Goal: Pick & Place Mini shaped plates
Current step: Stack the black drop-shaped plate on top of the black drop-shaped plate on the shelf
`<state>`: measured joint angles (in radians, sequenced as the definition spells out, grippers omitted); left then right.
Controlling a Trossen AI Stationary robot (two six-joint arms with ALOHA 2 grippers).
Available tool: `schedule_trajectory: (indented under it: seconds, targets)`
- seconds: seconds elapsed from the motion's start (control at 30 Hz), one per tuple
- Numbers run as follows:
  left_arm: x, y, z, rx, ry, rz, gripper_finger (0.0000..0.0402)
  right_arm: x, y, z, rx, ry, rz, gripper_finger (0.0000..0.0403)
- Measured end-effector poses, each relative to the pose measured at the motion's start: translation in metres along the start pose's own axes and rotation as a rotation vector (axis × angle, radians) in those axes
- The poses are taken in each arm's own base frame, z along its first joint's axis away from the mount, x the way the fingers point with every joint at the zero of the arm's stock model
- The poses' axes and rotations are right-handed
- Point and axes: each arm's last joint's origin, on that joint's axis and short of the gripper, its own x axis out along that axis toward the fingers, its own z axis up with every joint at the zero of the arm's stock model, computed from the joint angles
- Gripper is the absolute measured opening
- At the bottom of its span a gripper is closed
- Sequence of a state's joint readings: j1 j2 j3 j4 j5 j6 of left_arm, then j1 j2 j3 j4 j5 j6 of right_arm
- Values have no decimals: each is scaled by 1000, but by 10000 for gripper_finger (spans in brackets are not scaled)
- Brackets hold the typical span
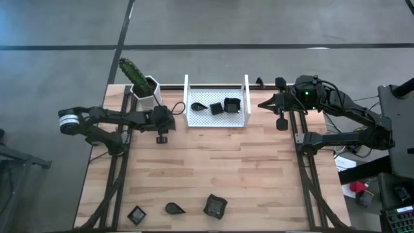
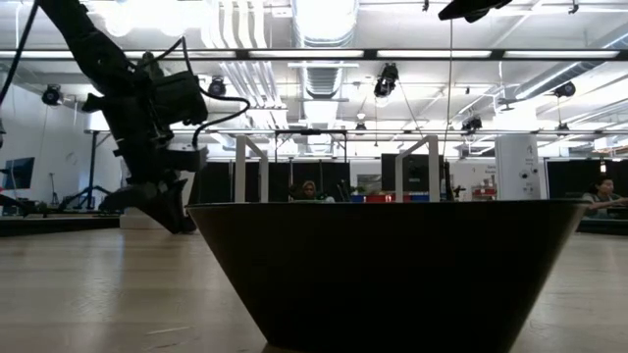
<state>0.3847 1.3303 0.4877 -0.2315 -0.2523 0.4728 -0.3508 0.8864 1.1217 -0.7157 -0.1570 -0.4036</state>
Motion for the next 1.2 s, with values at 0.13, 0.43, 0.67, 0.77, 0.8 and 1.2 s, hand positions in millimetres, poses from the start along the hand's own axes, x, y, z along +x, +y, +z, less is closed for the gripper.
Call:
schedule_trajectory:
  seconds: [0.13, 0.43, 0.67, 0.77, 0.8, 1.2]
  targets:
    - [0, 1, 0, 3, 8, 20, 69, 0, 0, 0, 0, 0, 0, 8]
    - [-1, 3, 0, 17, 26, 92, 69, 0, 0, 0, 1, 1, 0, 8]
    - [3, 2, 0, 22, 37, 87, 68, 1, 0, -1, 2, 5, 2, 8]
    - [5, 2, 0, 26, 46, 83, 55, 1, 0, -1, 2, 6, 2, 8]
    - [5, 1, 0, 27, 47, 81, 46, 1, 0, -1, 2, 6, 2, 8]
    - [-13, 16, 19, -26, 24, 75, 1, 1, 0, -1, 5, 5, 2, 8]
